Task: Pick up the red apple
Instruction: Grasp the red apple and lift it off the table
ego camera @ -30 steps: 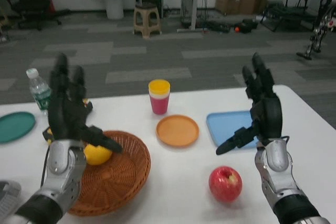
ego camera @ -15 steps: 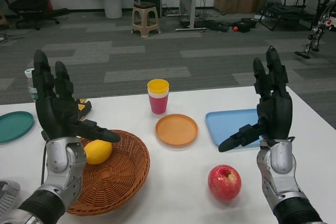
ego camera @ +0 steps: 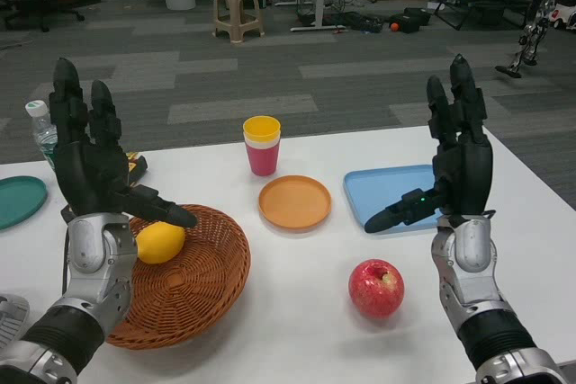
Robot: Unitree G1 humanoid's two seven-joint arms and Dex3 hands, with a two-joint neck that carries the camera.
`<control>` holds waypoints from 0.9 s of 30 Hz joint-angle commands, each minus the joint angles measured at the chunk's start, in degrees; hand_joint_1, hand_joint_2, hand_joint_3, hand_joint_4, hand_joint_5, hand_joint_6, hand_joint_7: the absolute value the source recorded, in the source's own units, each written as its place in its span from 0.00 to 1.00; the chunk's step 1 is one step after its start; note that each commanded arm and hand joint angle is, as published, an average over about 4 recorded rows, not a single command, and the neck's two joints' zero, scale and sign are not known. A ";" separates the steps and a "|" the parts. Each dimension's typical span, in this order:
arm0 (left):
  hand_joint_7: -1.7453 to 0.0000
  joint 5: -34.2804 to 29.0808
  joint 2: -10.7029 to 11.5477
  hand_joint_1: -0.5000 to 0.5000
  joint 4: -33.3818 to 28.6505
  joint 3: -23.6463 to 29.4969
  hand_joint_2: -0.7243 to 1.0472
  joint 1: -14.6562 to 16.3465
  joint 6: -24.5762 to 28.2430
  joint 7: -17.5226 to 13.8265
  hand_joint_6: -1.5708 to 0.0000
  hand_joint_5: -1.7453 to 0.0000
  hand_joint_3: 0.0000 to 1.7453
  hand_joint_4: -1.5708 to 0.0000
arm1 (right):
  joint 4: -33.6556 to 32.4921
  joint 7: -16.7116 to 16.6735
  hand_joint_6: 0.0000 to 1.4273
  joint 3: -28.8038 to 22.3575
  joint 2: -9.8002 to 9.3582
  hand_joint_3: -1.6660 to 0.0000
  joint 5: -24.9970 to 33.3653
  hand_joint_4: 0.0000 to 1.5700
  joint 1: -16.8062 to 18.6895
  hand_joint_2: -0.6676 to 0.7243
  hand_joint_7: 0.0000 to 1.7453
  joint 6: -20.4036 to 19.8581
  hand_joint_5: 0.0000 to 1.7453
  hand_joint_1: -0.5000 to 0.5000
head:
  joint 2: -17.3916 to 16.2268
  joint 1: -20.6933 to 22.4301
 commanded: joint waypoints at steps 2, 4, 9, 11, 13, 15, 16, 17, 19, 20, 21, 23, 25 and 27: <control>0.92 1.04 0.75 0.00 -4.92 5.25 0.05 1.16 10.33 -9.00 1.00 1.00 0.01 1.00 | -1.66 0.33 0.00 -1.36 -0.36 1.00 0.75 0.00 0.32 0.64 0.00 0.65 0.00 0.08 | -0.61 -0.44; 0.92 3.19 1.10 0.00 -7.29 8.28 0.05 1.42 15.38 -13.66 1.00 1.00 0.03 1.00 | -2.01 0.55 0.00 -1.71 -0.36 1.00 0.75 0.00 0.46 0.61 0.00 0.87 0.00 0.08 | -0.40 -0.29; 0.92 5.52 1.87 0.00 -10.79 12.44 0.05 1.97 21.89 -19.46 1.00 1.00 0.05 1.00 | -2.27 0.72 0.00 -1.93 -0.45 1.00 0.75 0.00 0.54 0.59 0.00 0.98 0.00 0.08 | -0.19 -0.16; 0.92 5.52 1.85 0.00 -10.98 13.01 0.05 2.08 21.91 -20.01 1.00 1.00 0.05 1.00 | -2.30 0.88 0.00 -1.91 -0.45 1.00 0.75 0.00 0.54 0.59 0.00 1.18 0.00 0.08 | -0.19 -0.16; 0.92 5.52 1.85 0.00 -11.14 13.29 0.05 2.13 22.08 -20.49 1.00 1.00 0.05 1.00 | -2.32 1.05 0.00 -1.87 -0.45 1.00 0.75 0.00 0.54 0.61 0.00 1.40 0.00 0.08 | -0.24 -0.19; 0.92 5.52 1.94 0.00 -11.31 13.49 0.05 2.13 22.46 -20.97 1.00 1.00 0.05 1.00 | -2.30 1.14 0.00 -1.82 -0.45 1.00 0.75 0.00 0.54 0.61 0.00 1.51 0.00 0.08 | -0.34 -0.26; 0.92 5.52 1.98 0.00 -11.42 13.60 0.05 2.13 22.68 -21.21 1.00 1.00 0.05 1.00 | -2.27 1.16 0.00 -1.80 -0.45 1.00 0.75 0.00 0.54 0.60 0.00 1.53 0.00 0.08 | -0.39 -0.34; 0.92 5.52 1.98 0.00 -11.51 13.73 0.05 2.13 22.81 -21.39 1.00 1.00 0.05 1.00 | -2.27 1.19 0.00 -1.78 -0.45 1.00 0.75 0.00 0.54 0.59 0.00 1.55 0.00 0.08 | -0.44 -0.46; 0.92 5.54 1.98 0.00 -11.60 13.95 0.05 2.13 23.05 -21.70 1.00 1.00 0.05 1.00 | -2.27 1.21 0.00 -1.76 -0.45 1.00 0.75 0.00 0.54 0.59 0.00 1.60 0.00 0.08 | -0.53 -0.70; 0.92 5.56 2.00 0.00 -11.60 14.06 0.05 2.10 23.23 -21.87 1.00 1.00 0.05 1.00 | -2.27 1.21 0.00 -1.76 -0.45 1.00 0.75 0.00 0.54 0.59 0.00 1.62 0.00 0.08 | -0.53 -0.75; 0.92 5.59 2.02 0.00 -11.60 14.11 0.05 2.08 23.36 -22.01 1.00 1.00 0.04 1.00 | -2.27 1.21 0.00 -1.76 -0.45 1.00 0.75 0.00 0.54 0.59 0.00 1.62 0.00 0.08 | -0.61 -0.85; 0.92 5.61 2.07 0.00 -11.58 14.24 0.05 1.99 23.78 -22.27 1.00 1.00 0.03 1.00 | -2.27 1.23 0.00 -1.76 -0.45 1.00 0.75 0.00 0.54 0.59 0.00 1.64 0.00 0.08 | -0.65 -0.93; 0.92 5.61 2.09 0.00 -11.51 14.32 0.05 1.95 24.08 -22.40 1.00 1.00 0.03 1.00 | -2.27 1.32 0.00 -1.76 -0.47 1.00 0.75 0.00 0.54 0.59 0.00 1.73 0.00 0.08 | -0.65 -0.93; 0.92 5.61 2.11 0.00 -11.42 14.35 0.05 1.93 24.24 -22.45 1.00 1.00 0.04 1.00 | -2.30 1.47 0.00 -1.74 -0.58 1.00 0.77 0.00 0.57 0.59 0.00 1.88 0.00 0.08 | -0.83 -1.02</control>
